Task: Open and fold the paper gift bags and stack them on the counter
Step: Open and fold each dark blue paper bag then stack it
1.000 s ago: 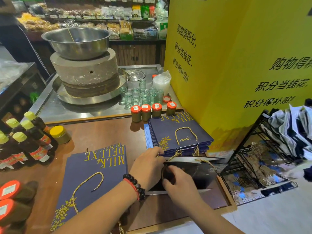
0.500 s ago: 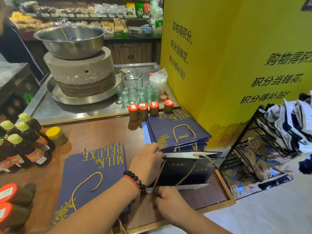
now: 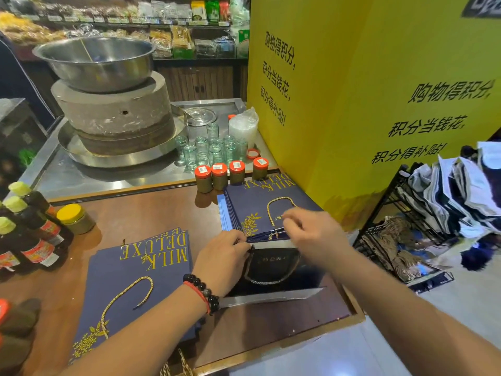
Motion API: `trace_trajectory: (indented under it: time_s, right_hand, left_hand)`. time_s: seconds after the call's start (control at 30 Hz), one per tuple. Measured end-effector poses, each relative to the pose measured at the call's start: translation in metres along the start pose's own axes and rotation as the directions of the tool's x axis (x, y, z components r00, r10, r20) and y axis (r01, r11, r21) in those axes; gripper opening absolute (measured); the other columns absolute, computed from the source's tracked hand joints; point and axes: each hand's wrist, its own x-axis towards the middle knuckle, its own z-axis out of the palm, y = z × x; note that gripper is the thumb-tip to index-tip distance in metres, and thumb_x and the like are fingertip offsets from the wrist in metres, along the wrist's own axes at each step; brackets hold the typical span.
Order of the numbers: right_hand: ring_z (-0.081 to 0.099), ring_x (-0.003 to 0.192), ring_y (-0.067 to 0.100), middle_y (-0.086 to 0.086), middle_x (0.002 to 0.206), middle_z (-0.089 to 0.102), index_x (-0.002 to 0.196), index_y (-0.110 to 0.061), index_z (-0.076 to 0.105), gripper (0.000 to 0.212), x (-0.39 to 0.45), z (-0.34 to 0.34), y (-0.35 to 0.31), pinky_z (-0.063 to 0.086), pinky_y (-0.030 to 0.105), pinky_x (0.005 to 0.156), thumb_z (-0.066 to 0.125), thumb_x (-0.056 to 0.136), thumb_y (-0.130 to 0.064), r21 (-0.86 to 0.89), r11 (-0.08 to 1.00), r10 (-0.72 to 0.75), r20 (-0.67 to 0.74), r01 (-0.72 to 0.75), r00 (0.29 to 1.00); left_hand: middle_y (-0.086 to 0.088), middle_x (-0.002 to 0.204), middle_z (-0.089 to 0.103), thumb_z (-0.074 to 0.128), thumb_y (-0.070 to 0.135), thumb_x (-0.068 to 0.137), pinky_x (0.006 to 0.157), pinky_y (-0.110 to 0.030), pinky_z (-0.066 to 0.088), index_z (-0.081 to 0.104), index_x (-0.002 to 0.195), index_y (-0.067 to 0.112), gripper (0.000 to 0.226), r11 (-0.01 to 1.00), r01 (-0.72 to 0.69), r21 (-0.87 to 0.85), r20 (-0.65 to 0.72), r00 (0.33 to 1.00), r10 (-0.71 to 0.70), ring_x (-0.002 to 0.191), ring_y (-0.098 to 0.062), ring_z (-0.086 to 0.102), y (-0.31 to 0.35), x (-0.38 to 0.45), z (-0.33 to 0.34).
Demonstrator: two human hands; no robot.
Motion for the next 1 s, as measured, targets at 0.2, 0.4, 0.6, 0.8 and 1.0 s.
trace_trajectory:
  time_s: [0.2, 0.4, 0.6, 0.8, 1.0]
  right_hand:
    - [0.048, 0.124, 0.029, 0.007, 0.138, 0.053, 0.129, -0.016, 0.055, 0.045, 0.049, 0.002, 0.03, 0.04, 0.04, 0.102, 0.036, 0.099, -0.044, -0.295, 0.955, 0.223, 0.623, -0.039, 0.749]
    - [0.06, 0.095, 0.016, 0.0, 0.103, 0.06, 0.108, -0.015, 0.064, 0.016, 0.048, 0.004, 0.033, 0.046, 0.024, 0.079, 0.063, 0.092, -0.013, 0.23, 0.923, 0.14, 0.547, -0.309, 0.826]
    - [0.056, 0.051, 0.017, 0.008, 0.065, 0.055, 0.09, -0.012, 0.052, 0.017, 0.048, -0.016, 0.059, 0.054, 0.029, 0.053, 0.048, 0.098, 0.003, 0.864, 0.186, 0.261, 0.415, -0.468, 0.871]
    - [0.034, 0.043, 0.011, 0.01, 0.069, 0.045, 0.091, -0.011, 0.051, 0.022, 0.054, -0.026, 0.09, 0.039, 0.027, 0.047, 0.041, 0.097, 0.008, 0.896, 0.05, 0.366, 0.394, -0.441, 0.843]
    - [0.055, 0.065, 0.014, 0.007, 0.088, 0.061, 0.093, -0.018, 0.059, 0.012, 0.053, -0.036, 0.095, 0.047, 0.025, 0.061, 0.053, 0.098, -0.009, 0.706, 0.633, 0.218, 0.231, -0.318, 0.948]
  left_hand:
    - [0.006, 0.083, 0.062, 0.081, 0.012, 0.069, 0.051, -0.031, 0.049, 0.069, 0.074, 0.016, 0.014, 1.0, 0.026, 0.007, -0.037, 0.999, -0.026, 0.07, -0.019, 0.059, 0.006, -0.003, 0.003]
    - [0.007, 0.082, 0.064, 0.081, 0.012, 0.07, 0.052, -0.03, 0.05, 0.069, 0.08, 0.019, 0.017, 1.0, 0.03, -0.009, -0.034, 0.999, -0.031, 0.071, -0.017, 0.06, 0.012, -0.005, 0.002]
    - [0.005, 0.081, 0.065, 0.076, 0.008, 0.075, 0.051, -0.035, 0.052, 0.063, 0.095, 0.021, 0.027, 0.997, 0.066, -0.032, -0.009, 0.998, -0.067, 0.072, -0.02, 0.061, 0.015, -0.011, -0.005]
    - [0.004, 0.079, 0.065, 0.079, 0.008, 0.072, 0.051, -0.034, 0.053, 0.066, 0.093, 0.02, 0.027, 0.997, 0.074, 0.006, 0.008, 0.997, -0.074, 0.07, -0.022, 0.062, 0.019, -0.009, -0.003]
    - [0.003, 0.092, 0.067, 0.068, 0.013, 0.083, 0.064, -0.038, 0.055, 0.065, 0.104, 0.019, 0.023, 0.99, 0.138, 0.036, 0.043, 0.989, -0.139, 0.085, -0.025, 0.062, 0.033, -0.006, 0.003]
